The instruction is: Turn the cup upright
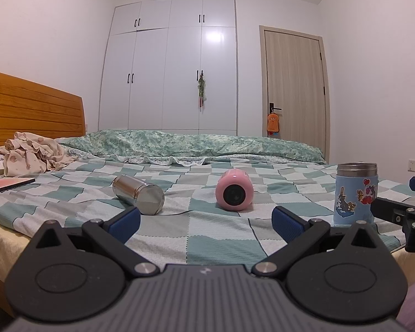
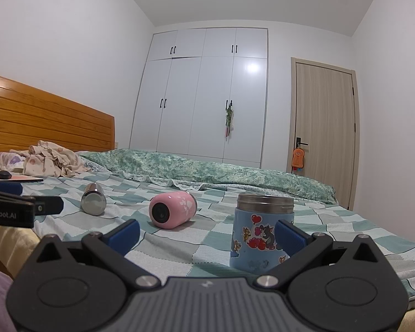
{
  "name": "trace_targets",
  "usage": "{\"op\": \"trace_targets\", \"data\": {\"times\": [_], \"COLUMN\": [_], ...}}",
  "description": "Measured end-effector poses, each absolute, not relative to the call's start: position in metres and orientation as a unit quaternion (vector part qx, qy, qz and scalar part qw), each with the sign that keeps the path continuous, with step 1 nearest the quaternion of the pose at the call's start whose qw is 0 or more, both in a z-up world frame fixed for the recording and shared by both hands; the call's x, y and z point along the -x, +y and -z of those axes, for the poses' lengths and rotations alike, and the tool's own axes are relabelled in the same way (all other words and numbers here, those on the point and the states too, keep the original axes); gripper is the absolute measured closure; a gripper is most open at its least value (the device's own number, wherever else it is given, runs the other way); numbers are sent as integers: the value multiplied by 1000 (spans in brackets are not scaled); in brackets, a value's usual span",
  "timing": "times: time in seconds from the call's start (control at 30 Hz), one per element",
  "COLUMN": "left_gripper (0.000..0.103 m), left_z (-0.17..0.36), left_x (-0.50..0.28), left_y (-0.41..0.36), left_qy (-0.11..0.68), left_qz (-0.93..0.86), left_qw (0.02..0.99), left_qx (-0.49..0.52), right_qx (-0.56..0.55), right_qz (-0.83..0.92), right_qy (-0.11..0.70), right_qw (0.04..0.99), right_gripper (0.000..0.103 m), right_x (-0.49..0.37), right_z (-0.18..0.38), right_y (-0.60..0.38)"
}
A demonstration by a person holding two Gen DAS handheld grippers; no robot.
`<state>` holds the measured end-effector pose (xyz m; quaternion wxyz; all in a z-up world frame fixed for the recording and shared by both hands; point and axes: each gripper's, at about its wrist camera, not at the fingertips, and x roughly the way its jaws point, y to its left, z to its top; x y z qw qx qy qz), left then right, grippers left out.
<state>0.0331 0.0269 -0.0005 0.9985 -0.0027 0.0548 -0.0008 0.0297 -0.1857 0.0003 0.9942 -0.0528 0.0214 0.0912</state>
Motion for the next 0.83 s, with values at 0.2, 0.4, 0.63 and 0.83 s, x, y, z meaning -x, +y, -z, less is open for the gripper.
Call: {"op": "trace_targets", "data": {"times": [0.2, 0.4, 0.63, 0.83], "left_gripper": [0, 0, 0, 0], "left_z": [1, 1, 0, -1], "left_x": [-33, -33, -34, -36], "left_y": [27, 26, 25, 20], "left_qy": [55, 55, 53, 49], "left_qz": [1, 1, 2, 2], "left_qw": [999, 999, 999, 999], "left_qx": [3, 3, 3, 3], "right_qx": [53, 53, 53, 52], "right_qz": [-91, -91, -91, -92], "right_qy": [22, 22, 21, 22], "right_qw": [994, 994, 994, 994], "right_gripper": [0, 0, 0, 0], "right_x": [-30, -30, -30, -30], "right_z": [0, 0, 0, 0], "right_y": [-186, -186, -186, -186]}}
